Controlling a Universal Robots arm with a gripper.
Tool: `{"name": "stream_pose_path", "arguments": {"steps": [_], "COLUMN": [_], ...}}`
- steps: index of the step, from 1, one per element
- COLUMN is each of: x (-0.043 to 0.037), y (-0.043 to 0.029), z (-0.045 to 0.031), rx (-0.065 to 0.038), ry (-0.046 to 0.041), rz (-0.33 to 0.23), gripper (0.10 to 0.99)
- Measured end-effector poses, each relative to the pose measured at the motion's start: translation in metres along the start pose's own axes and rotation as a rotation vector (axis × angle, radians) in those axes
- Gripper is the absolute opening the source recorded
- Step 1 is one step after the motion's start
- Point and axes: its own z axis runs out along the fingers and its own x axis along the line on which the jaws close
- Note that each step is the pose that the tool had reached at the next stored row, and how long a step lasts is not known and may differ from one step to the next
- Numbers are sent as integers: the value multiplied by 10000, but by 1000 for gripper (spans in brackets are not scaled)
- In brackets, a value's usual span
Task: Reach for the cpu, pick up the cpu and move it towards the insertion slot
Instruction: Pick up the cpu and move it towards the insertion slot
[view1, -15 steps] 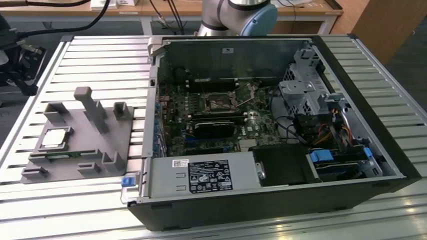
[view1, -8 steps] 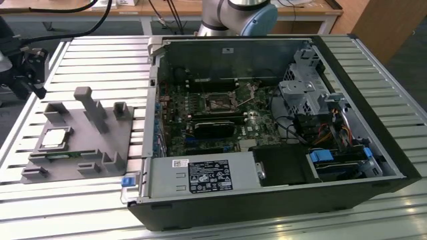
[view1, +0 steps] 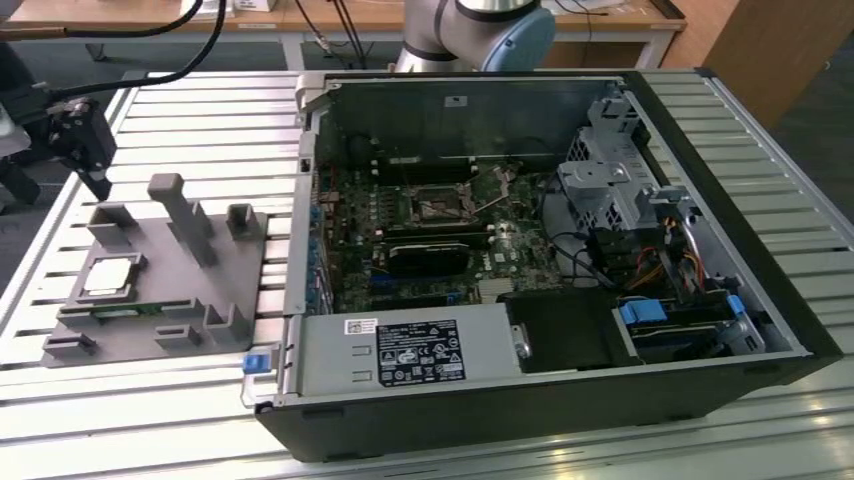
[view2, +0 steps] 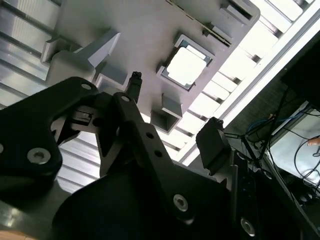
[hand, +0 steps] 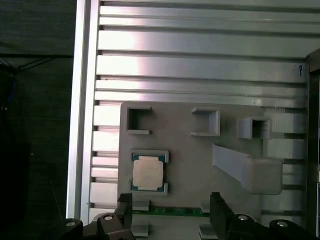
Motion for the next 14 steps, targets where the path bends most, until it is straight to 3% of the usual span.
{"name": "stream_pose_path", "arguments": {"steps": [2,3,10,14], "x": [22,34,109,113], "y": [-2,-3,-7,-10], "z": [36,53,183,254], "rx": [1,2,0,2], "ry": [0,1,-3,1], "rz": [-1,0,-1,0], "gripper": [702,765,765,765]}}
